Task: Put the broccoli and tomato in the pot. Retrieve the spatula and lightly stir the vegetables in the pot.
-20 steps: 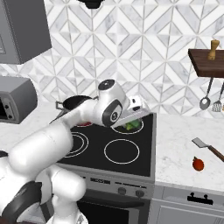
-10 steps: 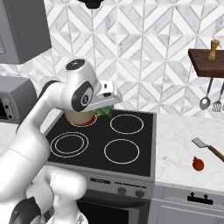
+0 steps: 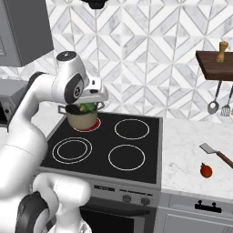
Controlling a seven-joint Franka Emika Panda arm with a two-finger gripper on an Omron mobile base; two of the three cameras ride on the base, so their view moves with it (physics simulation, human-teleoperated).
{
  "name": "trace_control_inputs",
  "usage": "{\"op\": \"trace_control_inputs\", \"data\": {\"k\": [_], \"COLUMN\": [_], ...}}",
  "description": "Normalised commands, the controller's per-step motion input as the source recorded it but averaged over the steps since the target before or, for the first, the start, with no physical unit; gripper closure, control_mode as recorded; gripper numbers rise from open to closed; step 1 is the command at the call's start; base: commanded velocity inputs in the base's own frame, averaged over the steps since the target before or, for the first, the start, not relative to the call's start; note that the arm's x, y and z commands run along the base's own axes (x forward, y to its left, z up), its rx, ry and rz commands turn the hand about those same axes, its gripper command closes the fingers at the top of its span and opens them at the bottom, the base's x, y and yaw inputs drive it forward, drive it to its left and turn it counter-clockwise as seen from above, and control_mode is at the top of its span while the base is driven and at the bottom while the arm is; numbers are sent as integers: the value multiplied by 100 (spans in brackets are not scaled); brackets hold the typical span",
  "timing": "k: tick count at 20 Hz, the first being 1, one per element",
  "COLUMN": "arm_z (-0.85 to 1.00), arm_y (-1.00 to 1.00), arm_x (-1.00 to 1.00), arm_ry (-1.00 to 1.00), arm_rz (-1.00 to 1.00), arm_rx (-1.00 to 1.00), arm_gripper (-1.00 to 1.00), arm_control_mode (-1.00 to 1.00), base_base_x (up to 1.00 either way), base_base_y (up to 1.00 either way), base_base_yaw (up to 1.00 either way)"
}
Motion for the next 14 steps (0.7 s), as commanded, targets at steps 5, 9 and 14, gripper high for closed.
{"op": "trace_control_inputs", "data": {"k": [5,9,14], "arm_z": [-1,-20,-46], "arm_y": [68,60,43], "arm_x": [72,72,67], "arm_ry": [-1,5,5], "arm_rz": [0,0,0], "arm_rx": [2,8,7], "arm_gripper": [100,100,100], "arm_control_mode": [-100,-100,-100], "base_base_x": [0,0,0], "base_base_y": [0,0,0], "base_base_yaw": [0,0,0]}}
